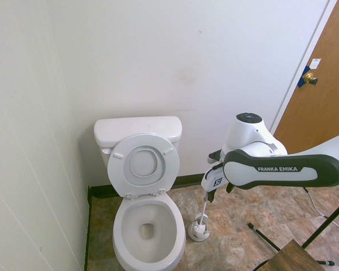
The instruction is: Clean the toilet
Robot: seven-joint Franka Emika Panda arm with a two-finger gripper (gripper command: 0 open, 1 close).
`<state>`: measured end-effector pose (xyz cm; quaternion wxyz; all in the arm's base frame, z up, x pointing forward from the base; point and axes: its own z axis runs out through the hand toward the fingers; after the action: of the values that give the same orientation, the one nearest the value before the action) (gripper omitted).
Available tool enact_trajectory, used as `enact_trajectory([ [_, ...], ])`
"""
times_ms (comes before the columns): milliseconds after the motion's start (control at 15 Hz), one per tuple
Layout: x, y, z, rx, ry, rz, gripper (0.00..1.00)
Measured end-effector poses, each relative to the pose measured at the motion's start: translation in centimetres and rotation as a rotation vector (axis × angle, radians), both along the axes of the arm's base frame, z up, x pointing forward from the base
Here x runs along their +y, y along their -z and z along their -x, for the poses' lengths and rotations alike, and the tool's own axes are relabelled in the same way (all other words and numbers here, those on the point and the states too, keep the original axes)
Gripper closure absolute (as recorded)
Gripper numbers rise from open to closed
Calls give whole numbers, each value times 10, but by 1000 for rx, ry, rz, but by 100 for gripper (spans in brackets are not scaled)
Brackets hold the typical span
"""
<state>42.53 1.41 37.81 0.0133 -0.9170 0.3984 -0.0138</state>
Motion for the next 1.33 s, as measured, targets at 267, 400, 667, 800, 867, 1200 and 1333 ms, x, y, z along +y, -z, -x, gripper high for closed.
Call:
enact_trajectory([
  [267, -12, 4, -15, -28, 37, 16, 0],
  [400, -32, 15, -39, -35, 83, 21, 0],
  [667, -74, 70, -102, -13, 179, 15, 0],
  [800, -101, 109, -133, 16, 230, 19, 0],
  [867, -112, 128, -147, 28, 254, 17, 0],
  [1200, -162, 221, -195, 57, 327, -10, 0],
  [1333, -184, 245, -205, 31, 355, -23, 0],
])
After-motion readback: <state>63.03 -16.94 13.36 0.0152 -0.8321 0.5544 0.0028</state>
